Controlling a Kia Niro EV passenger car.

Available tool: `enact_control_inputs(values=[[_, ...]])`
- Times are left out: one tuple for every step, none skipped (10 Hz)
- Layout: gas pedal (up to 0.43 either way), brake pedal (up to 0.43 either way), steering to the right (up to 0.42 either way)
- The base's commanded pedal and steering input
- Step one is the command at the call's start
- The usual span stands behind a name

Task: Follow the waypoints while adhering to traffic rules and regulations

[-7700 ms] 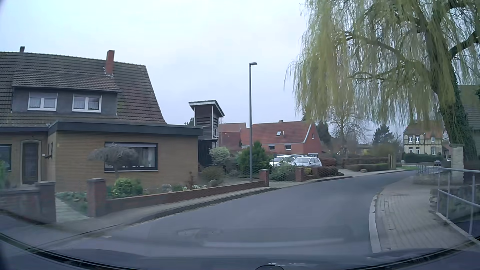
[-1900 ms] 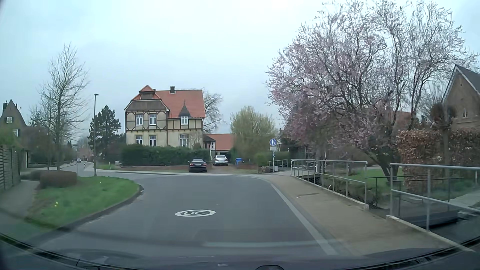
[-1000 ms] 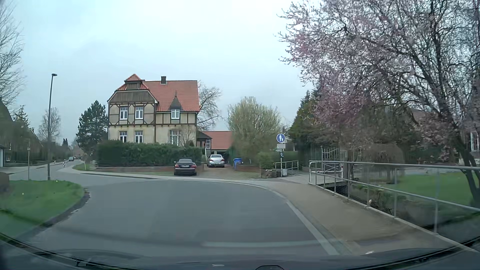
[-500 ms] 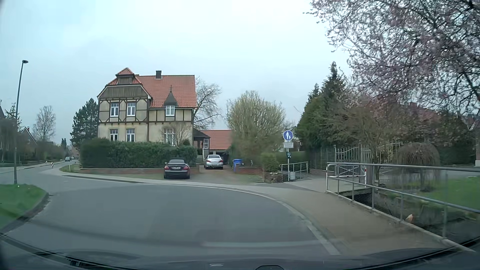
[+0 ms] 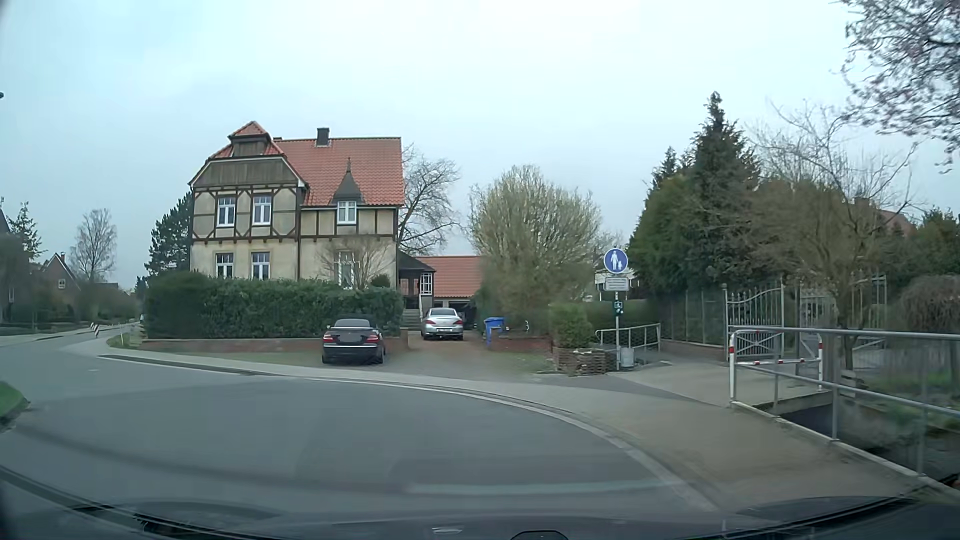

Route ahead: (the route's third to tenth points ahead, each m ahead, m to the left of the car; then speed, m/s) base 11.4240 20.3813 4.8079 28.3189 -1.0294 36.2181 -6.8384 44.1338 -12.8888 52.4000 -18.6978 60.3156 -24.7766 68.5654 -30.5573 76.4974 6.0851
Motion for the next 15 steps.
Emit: enact_control_inputs(values=[[0.087,0.000,-0.125],[0.087,0.000,-0.148],[0.087,0.000,-0.177],[0.087,0.000,-0.205],[0.098,0.000,-0.220],[0.098,0.000,-0.235],[0.110,0.000,-0.249],[0.110,0.000,-0.263],[0.110,0.000,-0.284],[0.110,0.000,-0.305],[0.110,0.000,-0.315],[0.110,0.000,-0.326],[0.110,0.000,-0.335],[0.110,0.000,-0.342],[0.110,0.000,-0.353]])
